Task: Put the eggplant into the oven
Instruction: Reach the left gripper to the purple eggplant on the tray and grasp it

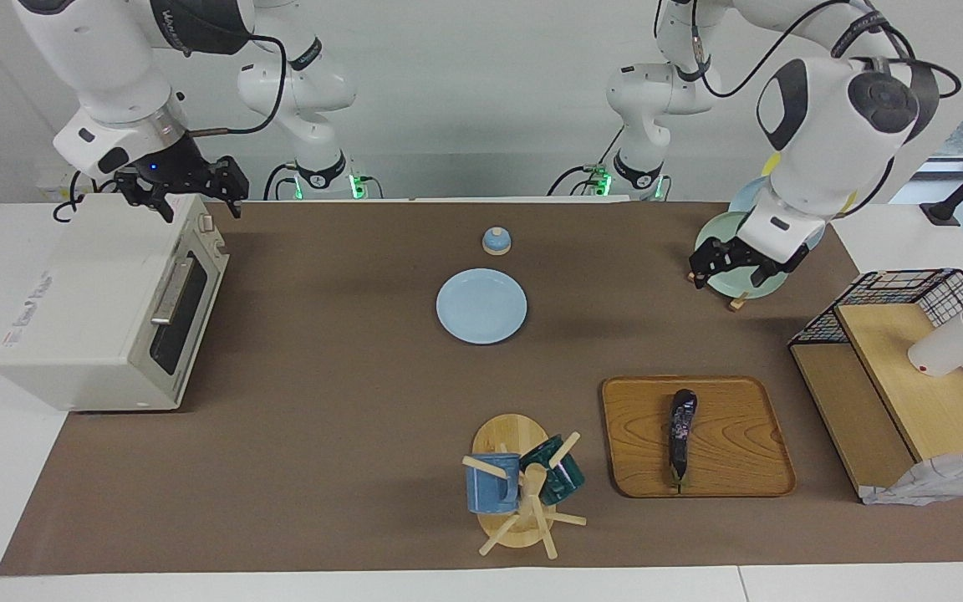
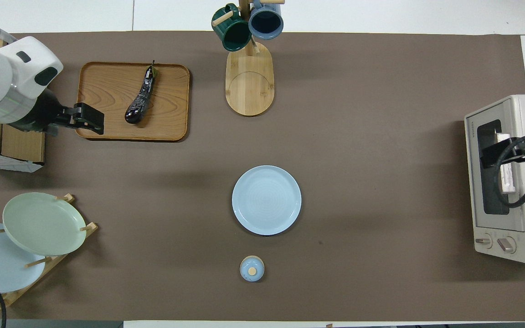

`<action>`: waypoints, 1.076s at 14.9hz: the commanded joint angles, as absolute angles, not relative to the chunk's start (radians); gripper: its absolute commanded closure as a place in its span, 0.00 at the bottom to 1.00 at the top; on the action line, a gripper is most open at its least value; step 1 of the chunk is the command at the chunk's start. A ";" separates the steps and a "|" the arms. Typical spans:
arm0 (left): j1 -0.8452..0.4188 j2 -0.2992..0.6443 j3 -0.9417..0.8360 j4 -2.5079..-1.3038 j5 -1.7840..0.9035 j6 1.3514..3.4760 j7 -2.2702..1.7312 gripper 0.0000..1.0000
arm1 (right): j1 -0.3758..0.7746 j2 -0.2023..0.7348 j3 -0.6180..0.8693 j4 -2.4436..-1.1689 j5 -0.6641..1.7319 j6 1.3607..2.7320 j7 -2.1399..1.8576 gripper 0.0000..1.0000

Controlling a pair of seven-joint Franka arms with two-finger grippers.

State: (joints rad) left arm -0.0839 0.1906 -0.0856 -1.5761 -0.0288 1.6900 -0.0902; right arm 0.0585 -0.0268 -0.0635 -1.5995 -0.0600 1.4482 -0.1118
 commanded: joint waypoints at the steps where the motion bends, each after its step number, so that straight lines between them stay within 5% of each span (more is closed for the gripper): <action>1: -0.078 0.325 -0.087 -1.500 -0.020 1.770 -0.016 0.00 | 0.055 -0.026 -0.067 -1.600 -0.034 1.436 -0.101 0.00; 9: -0.090 0.566 -0.089 -1.497 0.025 2.003 0.107 0.00 | 0.055 -0.026 -0.067 -1.600 -0.034 1.436 -0.101 0.00; 16: -0.104 0.583 -0.094 -1.528 0.049 2.114 0.195 0.00 | 0.055 -0.026 -0.067 -1.600 -0.034 1.437 -0.101 0.00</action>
State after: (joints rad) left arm -0.0880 0.5778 -0.0975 -1.5228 0.0205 2.0824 0.1799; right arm 0.0585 -0.0268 -0.0635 -1.5995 -0.0600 1.4482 -0.1119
